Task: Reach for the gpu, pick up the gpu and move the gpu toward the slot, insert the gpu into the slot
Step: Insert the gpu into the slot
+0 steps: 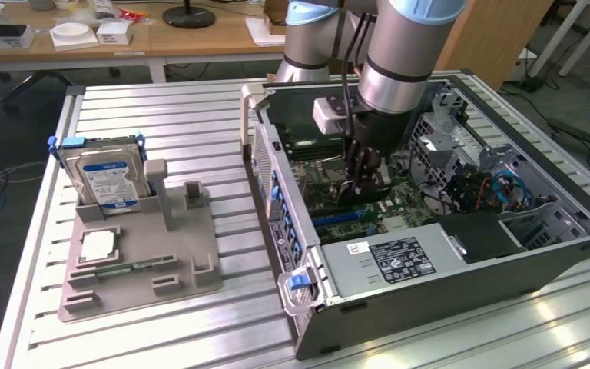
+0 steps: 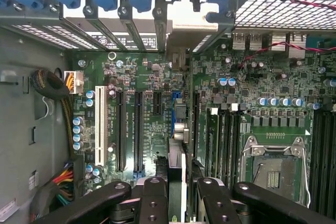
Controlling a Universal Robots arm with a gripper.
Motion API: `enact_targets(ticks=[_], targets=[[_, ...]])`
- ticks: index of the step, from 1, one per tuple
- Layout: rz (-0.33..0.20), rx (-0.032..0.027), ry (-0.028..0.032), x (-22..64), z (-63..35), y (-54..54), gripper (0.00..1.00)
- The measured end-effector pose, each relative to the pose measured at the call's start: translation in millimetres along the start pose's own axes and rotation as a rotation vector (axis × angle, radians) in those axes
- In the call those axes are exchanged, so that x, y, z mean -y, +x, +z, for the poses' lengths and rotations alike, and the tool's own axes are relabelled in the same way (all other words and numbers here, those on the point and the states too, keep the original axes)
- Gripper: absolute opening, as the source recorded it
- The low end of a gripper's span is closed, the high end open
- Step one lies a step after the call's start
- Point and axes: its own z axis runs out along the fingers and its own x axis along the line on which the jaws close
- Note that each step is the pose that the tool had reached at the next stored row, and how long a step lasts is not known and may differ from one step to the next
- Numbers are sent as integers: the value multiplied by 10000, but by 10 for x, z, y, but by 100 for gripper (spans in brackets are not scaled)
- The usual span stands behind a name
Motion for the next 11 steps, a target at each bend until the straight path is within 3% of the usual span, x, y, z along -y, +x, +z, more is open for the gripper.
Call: enact_targets(ticks=[11], targets=[[-1,1,1,-21,37,6,26]])
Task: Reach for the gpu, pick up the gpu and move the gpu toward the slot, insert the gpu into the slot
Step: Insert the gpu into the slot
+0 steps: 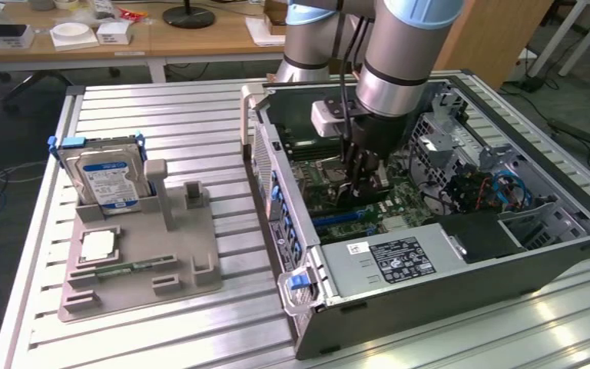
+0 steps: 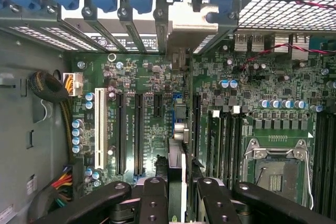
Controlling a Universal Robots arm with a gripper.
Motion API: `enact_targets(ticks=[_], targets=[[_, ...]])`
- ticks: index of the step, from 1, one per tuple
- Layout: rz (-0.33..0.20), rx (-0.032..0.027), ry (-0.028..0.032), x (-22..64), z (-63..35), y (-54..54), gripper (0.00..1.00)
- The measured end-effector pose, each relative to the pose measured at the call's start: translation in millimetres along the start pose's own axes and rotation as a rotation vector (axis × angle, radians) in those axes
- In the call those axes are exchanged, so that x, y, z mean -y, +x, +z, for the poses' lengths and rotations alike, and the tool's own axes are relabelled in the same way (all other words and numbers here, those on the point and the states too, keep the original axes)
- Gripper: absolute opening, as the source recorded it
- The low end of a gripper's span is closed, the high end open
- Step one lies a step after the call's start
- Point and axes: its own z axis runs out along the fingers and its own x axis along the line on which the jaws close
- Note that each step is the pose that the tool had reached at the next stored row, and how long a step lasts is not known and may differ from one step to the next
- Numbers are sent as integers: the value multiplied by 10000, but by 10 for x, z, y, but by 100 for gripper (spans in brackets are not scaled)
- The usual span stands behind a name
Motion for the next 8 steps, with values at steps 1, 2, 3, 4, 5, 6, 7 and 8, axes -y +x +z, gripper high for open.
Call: enact_targets(ticks=[1,2,3,4,5,6,7,8], targets=[[0,2,1,0,3,2,26],[1,1,0,0,5,7,26],[1,0,0,-1,6,13,26],[1,0,0,-1,8,18,26],[2,0,0,-1,10,22,26],[2,1,0,-2,13,26,26],[2,2,1,-3,16,27,26],[1,1,0,-6,18,28,26]])
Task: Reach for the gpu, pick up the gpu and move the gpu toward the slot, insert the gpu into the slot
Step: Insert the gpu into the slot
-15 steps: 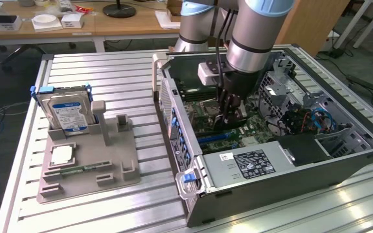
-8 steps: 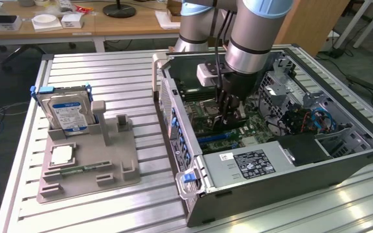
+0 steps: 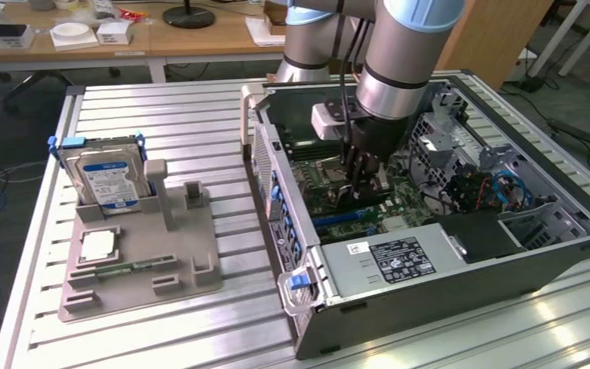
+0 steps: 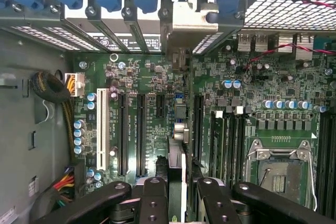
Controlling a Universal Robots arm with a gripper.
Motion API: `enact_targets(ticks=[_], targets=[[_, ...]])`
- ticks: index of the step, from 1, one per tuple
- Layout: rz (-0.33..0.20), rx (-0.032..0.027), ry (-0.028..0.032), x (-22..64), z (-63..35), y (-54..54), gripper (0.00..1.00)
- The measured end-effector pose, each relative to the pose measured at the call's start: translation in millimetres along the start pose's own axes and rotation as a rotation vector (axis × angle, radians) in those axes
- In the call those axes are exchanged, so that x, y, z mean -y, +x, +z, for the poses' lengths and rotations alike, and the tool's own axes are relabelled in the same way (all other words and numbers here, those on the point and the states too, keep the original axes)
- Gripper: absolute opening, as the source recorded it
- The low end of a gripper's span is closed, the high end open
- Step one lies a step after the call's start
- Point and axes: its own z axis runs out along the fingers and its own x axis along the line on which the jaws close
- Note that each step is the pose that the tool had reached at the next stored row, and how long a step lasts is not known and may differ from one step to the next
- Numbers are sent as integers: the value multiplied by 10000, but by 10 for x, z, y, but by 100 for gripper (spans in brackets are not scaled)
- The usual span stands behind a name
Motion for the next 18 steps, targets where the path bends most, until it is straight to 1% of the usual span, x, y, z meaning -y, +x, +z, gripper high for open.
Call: enact_targets(ticks=[7,18], targets=[[0,-2,-1,-32,18,4,26],[-1,-2,2,-39,56,10,26]])
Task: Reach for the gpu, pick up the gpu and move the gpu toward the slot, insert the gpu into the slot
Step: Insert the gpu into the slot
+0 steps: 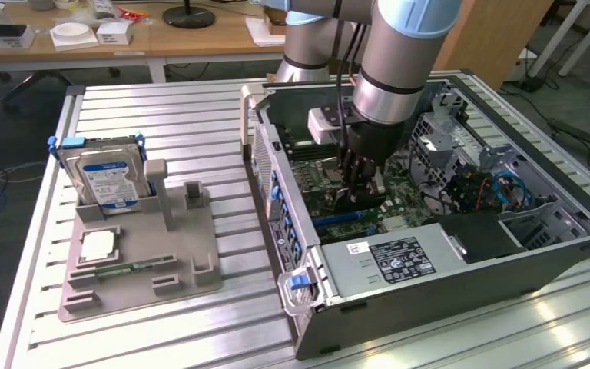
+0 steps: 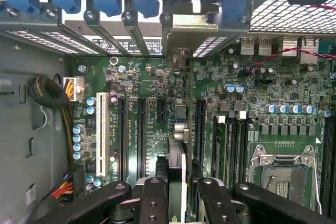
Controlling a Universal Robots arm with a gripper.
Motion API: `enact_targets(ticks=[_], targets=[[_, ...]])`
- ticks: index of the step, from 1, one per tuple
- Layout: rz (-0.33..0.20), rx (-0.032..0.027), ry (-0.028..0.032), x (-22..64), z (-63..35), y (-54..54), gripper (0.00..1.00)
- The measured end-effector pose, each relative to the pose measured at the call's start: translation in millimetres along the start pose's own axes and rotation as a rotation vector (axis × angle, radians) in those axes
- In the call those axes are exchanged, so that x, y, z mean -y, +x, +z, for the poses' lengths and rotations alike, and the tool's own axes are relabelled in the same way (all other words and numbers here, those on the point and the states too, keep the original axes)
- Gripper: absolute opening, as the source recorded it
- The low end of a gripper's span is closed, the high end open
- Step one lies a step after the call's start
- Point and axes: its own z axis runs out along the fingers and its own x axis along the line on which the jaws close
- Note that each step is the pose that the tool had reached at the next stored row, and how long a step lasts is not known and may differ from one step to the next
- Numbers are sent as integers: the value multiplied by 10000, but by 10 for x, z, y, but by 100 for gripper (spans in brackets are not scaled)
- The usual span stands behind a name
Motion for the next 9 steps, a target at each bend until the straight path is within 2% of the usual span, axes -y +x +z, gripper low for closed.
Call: enact_targets(ticks=[9], targets=[[-1,1,-1,-24,28,3,26]])
